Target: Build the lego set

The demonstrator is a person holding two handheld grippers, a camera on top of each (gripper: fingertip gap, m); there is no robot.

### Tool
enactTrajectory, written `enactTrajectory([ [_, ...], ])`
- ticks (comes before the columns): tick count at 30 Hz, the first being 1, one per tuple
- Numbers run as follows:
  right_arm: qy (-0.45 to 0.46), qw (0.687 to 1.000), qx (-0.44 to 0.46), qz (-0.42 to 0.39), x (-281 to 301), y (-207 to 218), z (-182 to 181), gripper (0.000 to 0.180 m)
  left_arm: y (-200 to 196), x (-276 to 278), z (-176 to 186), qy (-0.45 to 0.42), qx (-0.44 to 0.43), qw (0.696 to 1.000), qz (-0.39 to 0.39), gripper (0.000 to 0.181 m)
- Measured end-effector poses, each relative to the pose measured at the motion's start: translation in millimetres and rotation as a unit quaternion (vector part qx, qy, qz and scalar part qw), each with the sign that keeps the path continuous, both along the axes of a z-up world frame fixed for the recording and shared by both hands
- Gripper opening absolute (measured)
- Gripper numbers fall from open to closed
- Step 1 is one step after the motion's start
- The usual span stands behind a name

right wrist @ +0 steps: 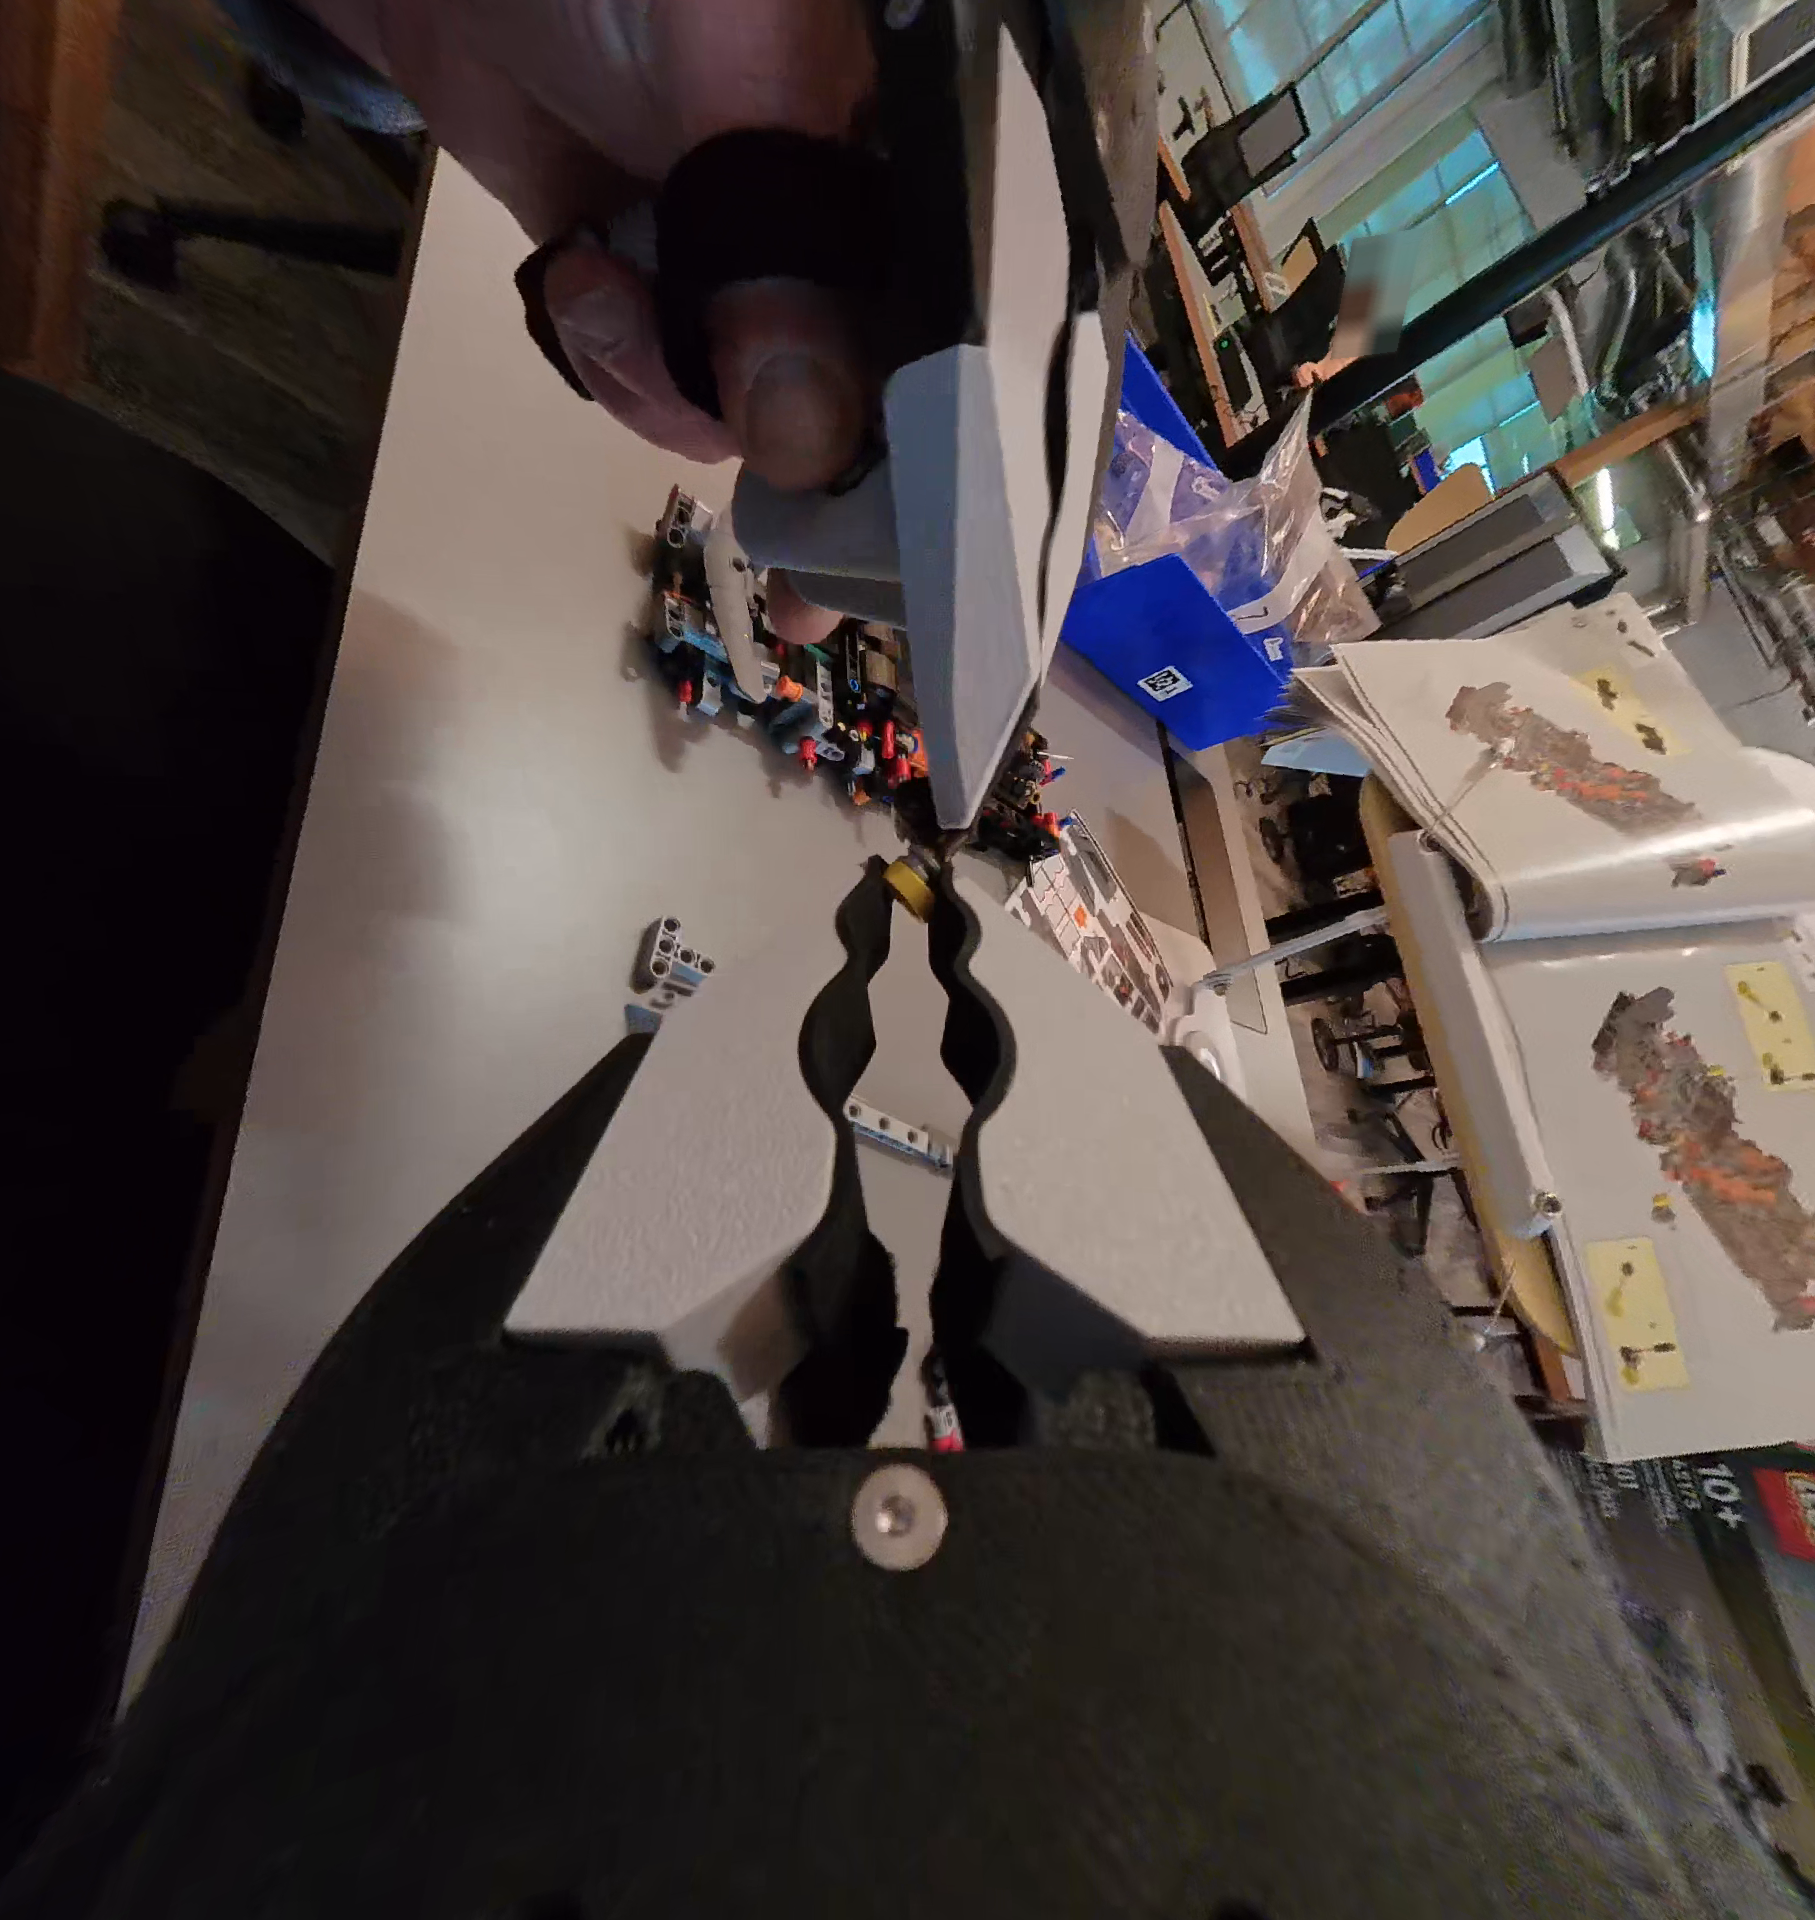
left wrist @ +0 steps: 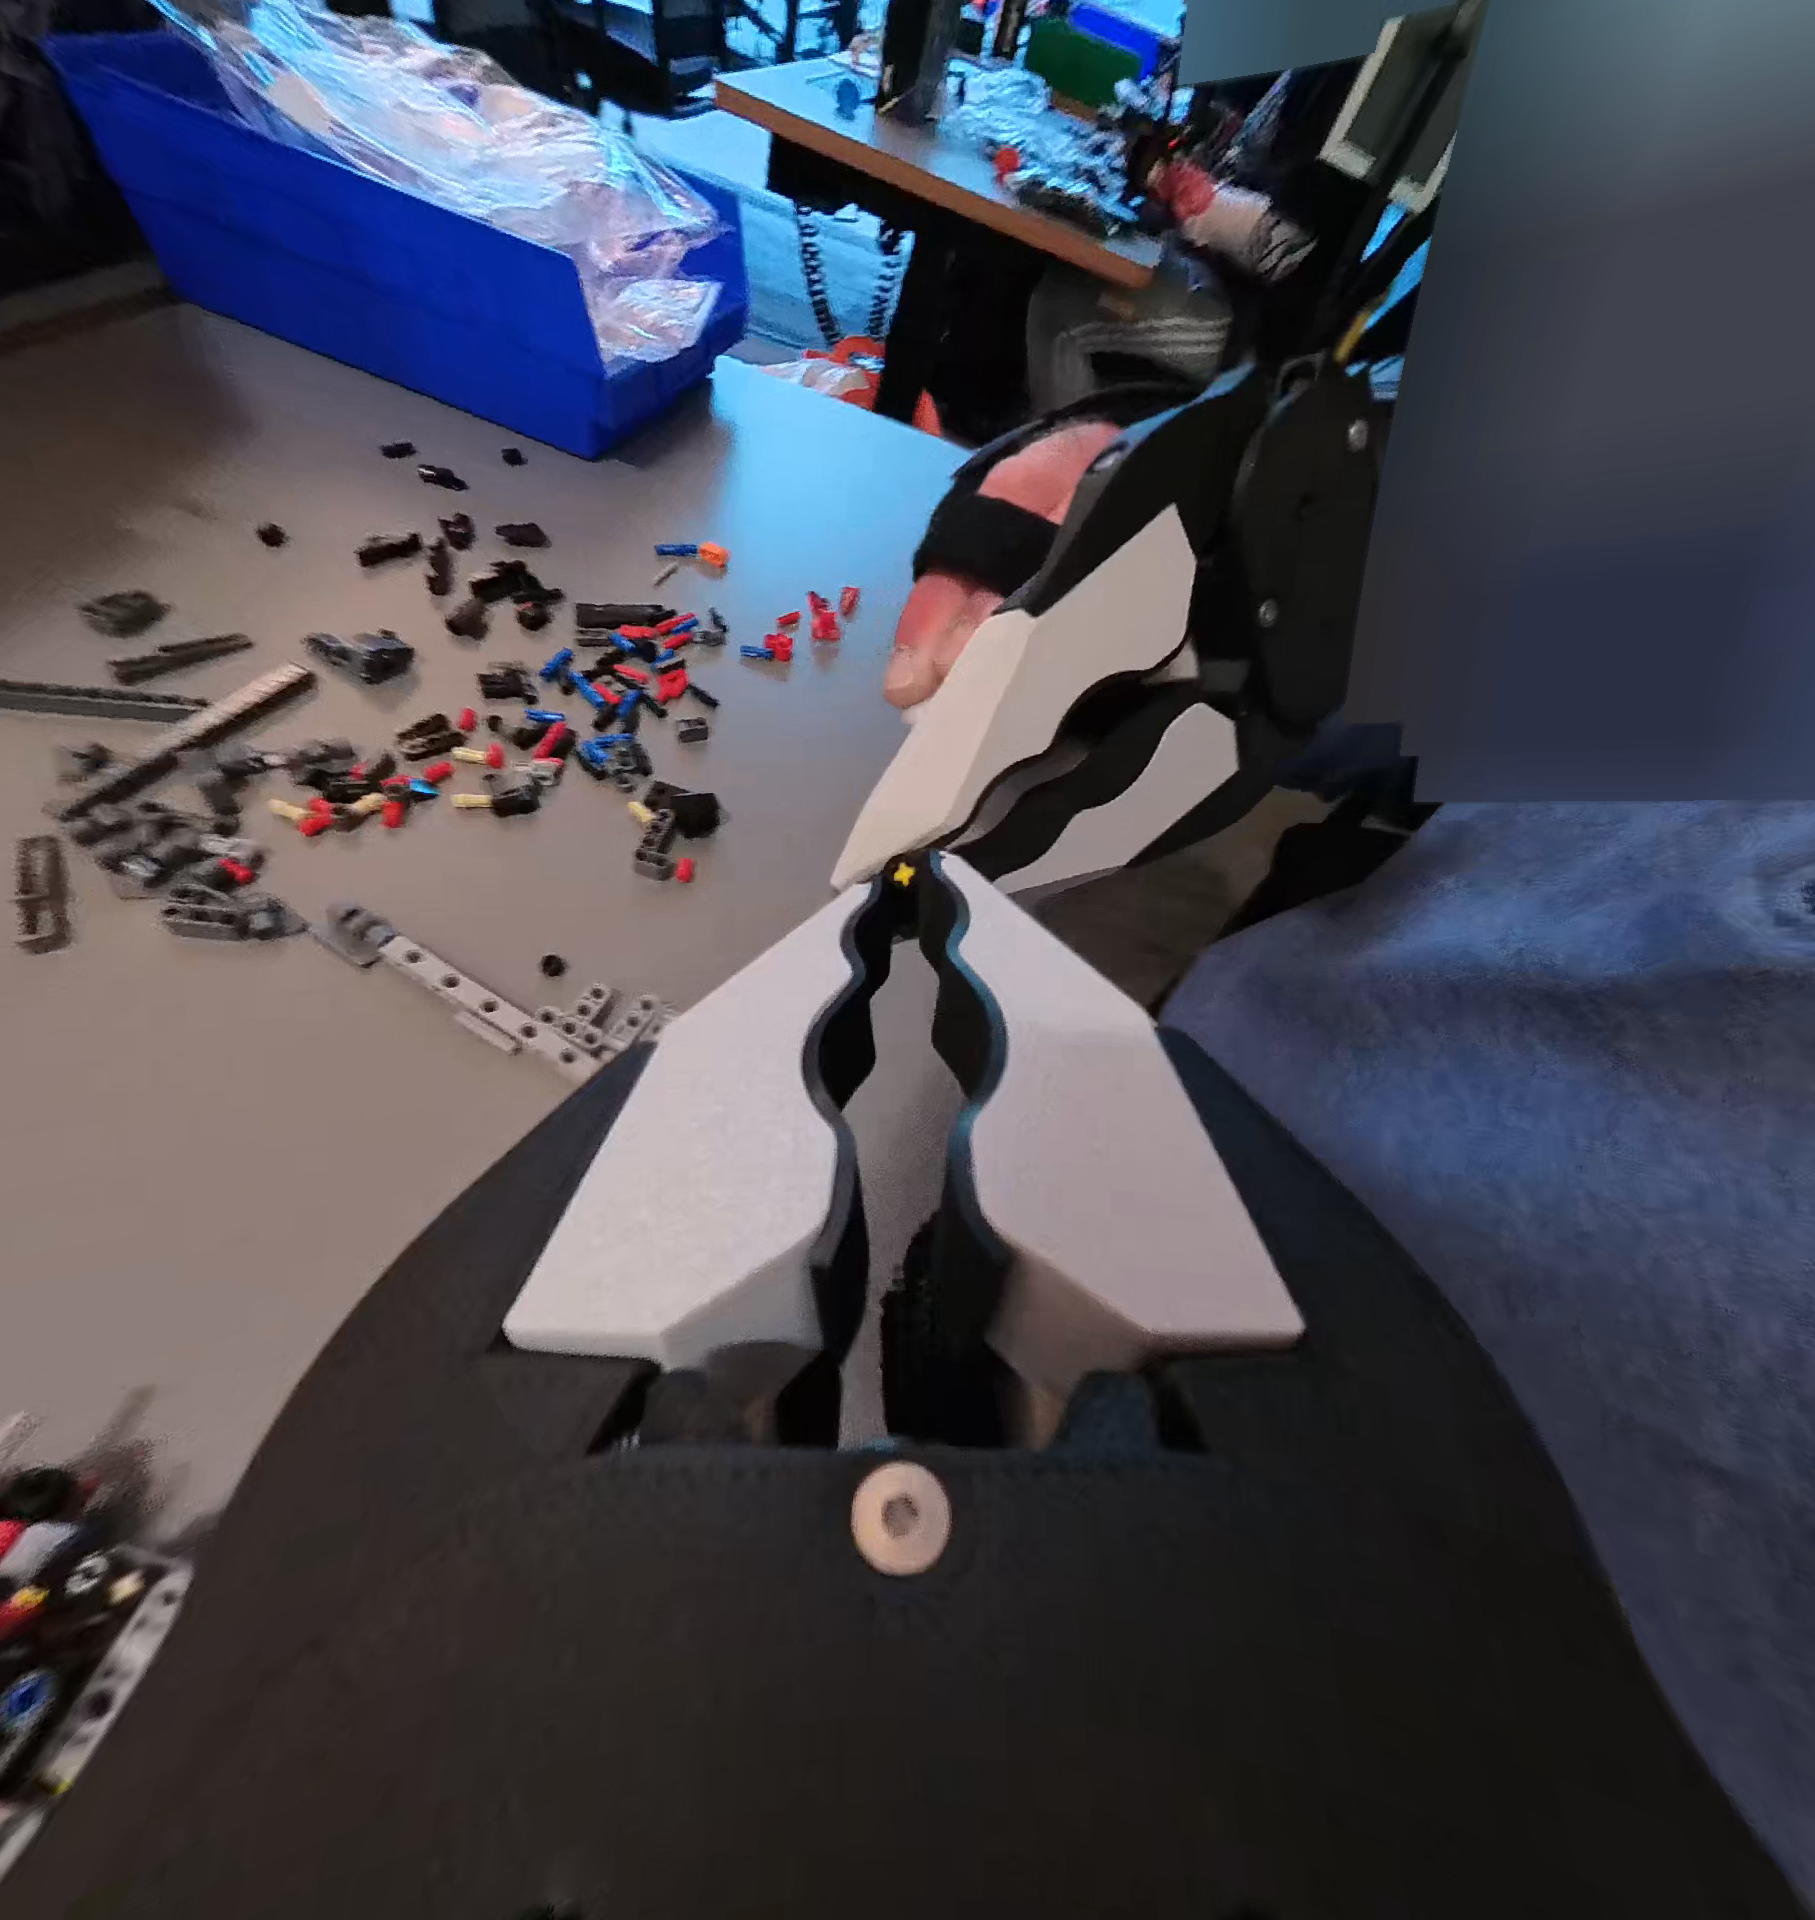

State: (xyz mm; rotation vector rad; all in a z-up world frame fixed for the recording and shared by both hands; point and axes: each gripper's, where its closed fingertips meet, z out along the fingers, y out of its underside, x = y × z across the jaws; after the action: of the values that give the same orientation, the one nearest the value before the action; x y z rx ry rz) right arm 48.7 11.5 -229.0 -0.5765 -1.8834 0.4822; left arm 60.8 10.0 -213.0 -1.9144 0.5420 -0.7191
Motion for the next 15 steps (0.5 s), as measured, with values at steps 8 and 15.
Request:
enactTrajectory([
  [8, -0.015, 0.999, 0.019, 0.031, 5.0, -1.0, -3.1, 0.005, -1.0, 5.0, -3.4, -0.079, -0.026, 0.995, -0.058, 0.004],
  [15, 0.003, 1.000, 0.018, 0.017, 0.3, -0.9, -1.0, 0.006, 1.4, 3.6, 0.5, -0.069, 0.001, 0.997, -0.033, 0.006],
])
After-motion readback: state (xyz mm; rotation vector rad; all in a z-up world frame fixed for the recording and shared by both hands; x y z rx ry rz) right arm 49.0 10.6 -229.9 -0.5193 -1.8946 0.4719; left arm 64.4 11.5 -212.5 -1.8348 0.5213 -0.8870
